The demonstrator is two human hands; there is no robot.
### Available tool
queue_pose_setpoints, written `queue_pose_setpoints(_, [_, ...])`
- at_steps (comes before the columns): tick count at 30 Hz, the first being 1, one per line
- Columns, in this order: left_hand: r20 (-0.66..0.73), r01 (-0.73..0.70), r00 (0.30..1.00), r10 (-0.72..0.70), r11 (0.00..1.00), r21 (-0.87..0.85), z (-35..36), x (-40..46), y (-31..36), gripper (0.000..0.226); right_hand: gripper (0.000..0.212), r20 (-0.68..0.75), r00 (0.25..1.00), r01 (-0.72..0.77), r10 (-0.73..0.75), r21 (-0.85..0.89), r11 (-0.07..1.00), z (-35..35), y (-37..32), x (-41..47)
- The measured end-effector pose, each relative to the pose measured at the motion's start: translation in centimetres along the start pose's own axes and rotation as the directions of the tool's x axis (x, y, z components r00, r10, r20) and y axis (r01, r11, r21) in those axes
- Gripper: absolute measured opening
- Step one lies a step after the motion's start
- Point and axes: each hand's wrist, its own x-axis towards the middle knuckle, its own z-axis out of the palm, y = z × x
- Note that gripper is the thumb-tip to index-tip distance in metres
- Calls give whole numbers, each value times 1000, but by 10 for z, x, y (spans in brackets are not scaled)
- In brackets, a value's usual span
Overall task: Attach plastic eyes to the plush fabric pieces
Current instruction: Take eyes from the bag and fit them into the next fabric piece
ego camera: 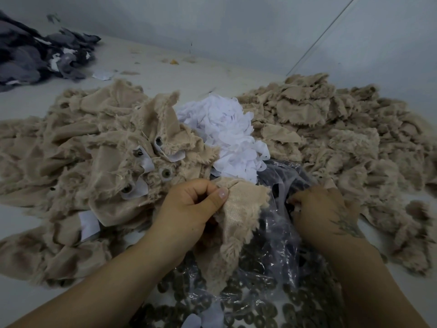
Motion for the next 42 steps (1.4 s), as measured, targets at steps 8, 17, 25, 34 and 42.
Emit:
queue_pose_setpoints(8, [4,3,1000,-3,1000,11,1,1,-2,26,45,-137,928,373,-348,347,860,3,-14,9])
queue_pose_setpoints(17, [17,-20,1000,19,1000,24,2,2,-3,25,27,-404,914,224,-30,442,869,7,-6,9])
queue_pose_setpoints(25, [26,-16,1000,16,1000,19,2,2,-2,27,16,-414,886,398,-208,449,800,13,-14,11])
queue_pose_setpoints(34, [26,-12,1000,11,999,35,2,1,-1,28,23,130,929,335,-346,97,937,6,-8,11])
queue_pose_setpoints(42, [27,-7,1000,6,999,40,2,0,1,28,16,-32,947,319,-319,186,929,1,-1,7])
